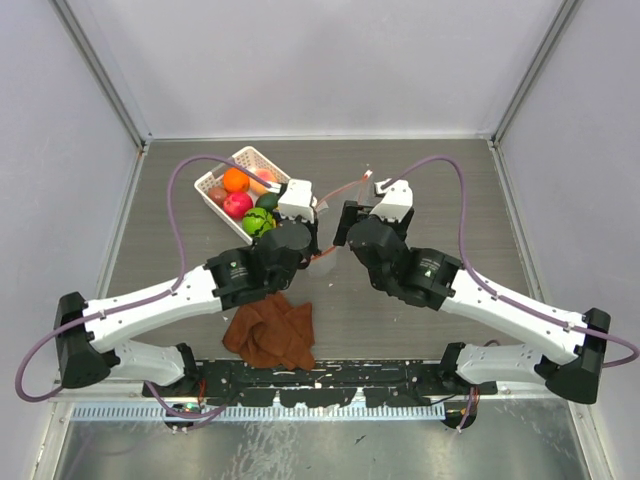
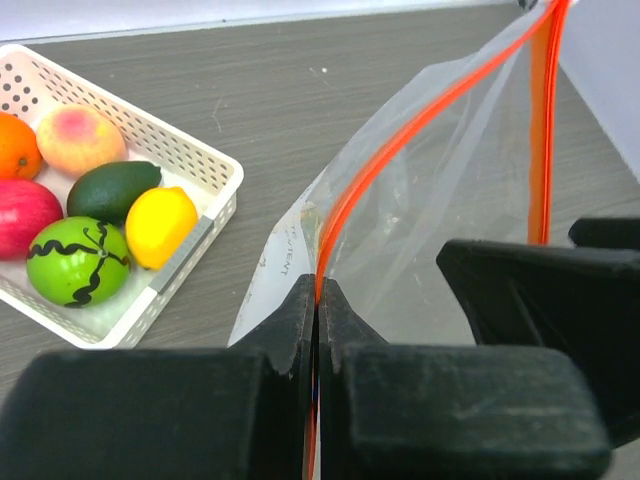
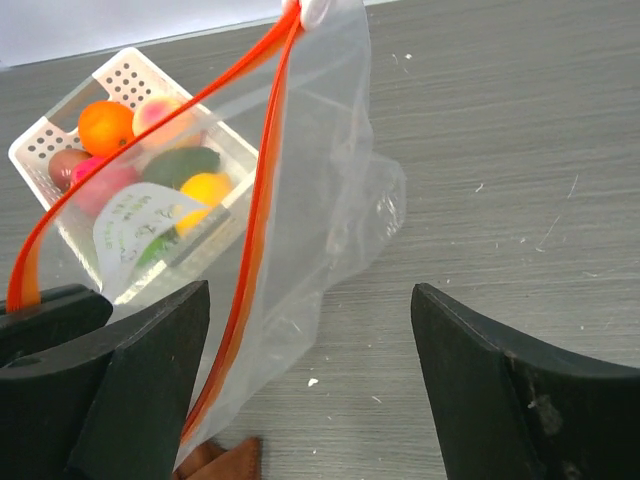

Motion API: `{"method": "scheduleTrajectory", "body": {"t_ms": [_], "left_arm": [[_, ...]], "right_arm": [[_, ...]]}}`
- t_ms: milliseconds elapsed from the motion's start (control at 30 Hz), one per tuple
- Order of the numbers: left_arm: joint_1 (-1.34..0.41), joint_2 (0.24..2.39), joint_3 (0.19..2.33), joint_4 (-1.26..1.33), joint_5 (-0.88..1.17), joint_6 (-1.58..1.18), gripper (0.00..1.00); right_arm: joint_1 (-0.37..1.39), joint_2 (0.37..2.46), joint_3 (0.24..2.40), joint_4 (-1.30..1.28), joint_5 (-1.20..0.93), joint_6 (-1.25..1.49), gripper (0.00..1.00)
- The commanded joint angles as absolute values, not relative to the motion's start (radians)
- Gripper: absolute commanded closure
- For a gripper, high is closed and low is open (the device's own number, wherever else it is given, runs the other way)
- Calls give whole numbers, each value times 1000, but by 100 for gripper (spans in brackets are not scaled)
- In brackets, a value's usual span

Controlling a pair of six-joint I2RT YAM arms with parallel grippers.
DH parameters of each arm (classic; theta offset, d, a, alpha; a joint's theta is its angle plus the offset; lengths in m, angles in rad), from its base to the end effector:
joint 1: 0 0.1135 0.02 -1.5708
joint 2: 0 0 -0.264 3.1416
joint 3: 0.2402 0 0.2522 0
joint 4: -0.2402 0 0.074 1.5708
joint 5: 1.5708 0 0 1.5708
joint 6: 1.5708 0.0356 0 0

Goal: Place the food in the zip-top bag and seal the zipper
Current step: Open the zipper of the food storage bag.

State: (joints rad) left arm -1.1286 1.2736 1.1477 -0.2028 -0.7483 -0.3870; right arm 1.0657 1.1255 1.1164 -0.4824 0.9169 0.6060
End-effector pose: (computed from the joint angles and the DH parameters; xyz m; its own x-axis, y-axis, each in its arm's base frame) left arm 0.1451 -0.2499 0.3624 -0.2739 -0.0678 -0.9594 0.3061 0.9395 -0.1538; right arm 0.1390 0.1930 0.3644 -0.2980 0.1770 -0.9380 -0.0291 0.9805 0.1943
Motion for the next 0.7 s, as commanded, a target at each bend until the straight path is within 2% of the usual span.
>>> {"method": "scheduleTrajectory", "body": {"t_ms": [0,233,333,467,533,600,667], "left_arm": [[-1132,1311,1172,-91,-847,-462,100],[-1133,1381,1200,-94,-878,-535,100],[-1133,1396,1205,-91,-881,-549,100],[-1132,1401,1206,-109,-917,-559,100],[-1123,1402,1202,-130,-920,-573,100],[-1108,1403,1197,-163,-905,-601,100],[-1083,1404,1193,-200,-878,-639,100]], "right_arm": [[1050,1142,1100,-456,894,704,16],[1027,1191,1091,-422,845,719,30],[1012,1212,1087,-443,831,719,47],[985,1193,1054,-487,823,719,79],[966,1160,1035,-496,818,699,91],[942,1125,1020,-511,816,662,99],[918,1089,1011,-534,816,630,100]]}}
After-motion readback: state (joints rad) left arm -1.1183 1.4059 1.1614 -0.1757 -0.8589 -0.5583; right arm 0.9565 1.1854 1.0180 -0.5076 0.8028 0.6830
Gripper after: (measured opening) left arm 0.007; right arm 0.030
